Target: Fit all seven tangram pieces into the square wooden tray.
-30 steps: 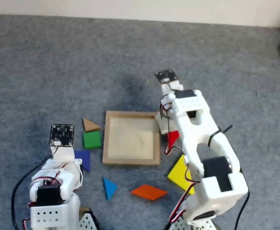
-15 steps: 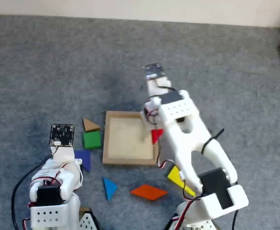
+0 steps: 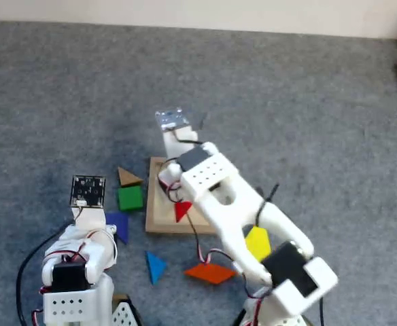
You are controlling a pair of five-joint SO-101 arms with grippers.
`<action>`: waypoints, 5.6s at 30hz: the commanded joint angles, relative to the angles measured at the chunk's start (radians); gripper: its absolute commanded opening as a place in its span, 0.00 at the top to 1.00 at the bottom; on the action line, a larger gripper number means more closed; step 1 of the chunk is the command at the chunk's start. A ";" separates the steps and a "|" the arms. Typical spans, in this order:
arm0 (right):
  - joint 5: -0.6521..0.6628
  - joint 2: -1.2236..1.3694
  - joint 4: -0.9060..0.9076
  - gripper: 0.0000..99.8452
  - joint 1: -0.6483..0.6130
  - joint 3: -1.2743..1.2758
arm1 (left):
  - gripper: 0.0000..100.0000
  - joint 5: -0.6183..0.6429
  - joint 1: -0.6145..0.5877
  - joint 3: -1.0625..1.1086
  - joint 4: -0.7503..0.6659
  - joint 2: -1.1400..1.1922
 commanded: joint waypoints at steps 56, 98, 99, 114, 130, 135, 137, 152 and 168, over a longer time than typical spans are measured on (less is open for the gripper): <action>0.313 0.197 -0.047 0.99 0.021 -0.018 | 1.00 -0.002 -0.010 0.021 0.005 -0.005; 0.311 -0.352 0.378 0.99 0.159 -0.128 | 1.00 -0.002 -0.010 0.021 0.005 -0.005; 0.311 -0.392 0.360 0.99 0.182 -0.077 | 1.00 -0.002 -0.010 0.021 0.005 -0.005; 0.311 -0.713 0.305 0.65 0.269 0.476 | 1.00 -0.002 -0.010 0.021 0.005 -0.005; 0.311 -0.713 -0.028 0.60 0.269 0.840 | 1.00 -0.002 -0.010 0.021 0.005 -0.005; 0.311 -0.713 -0.070 0.60 0.269 0.894 | 1.00 -0.002 -0.010 0.021 0.005 -0.005; 0.311 -0.713 -0.090 0.60 0.269 0.909 | 1.00 -0.002 -0.010 0.021 0.005 -0.005; 0.316 -0.713 -0.140 0.73 0.274 0.923 | 1.00 -0.002 -0.010 0.021 0.005 -0.005; 0.377 -0.723 -0.085 0.78 0.369 0.911 | 1.00 -0.002 -0.010 0.021 0.005 -0.005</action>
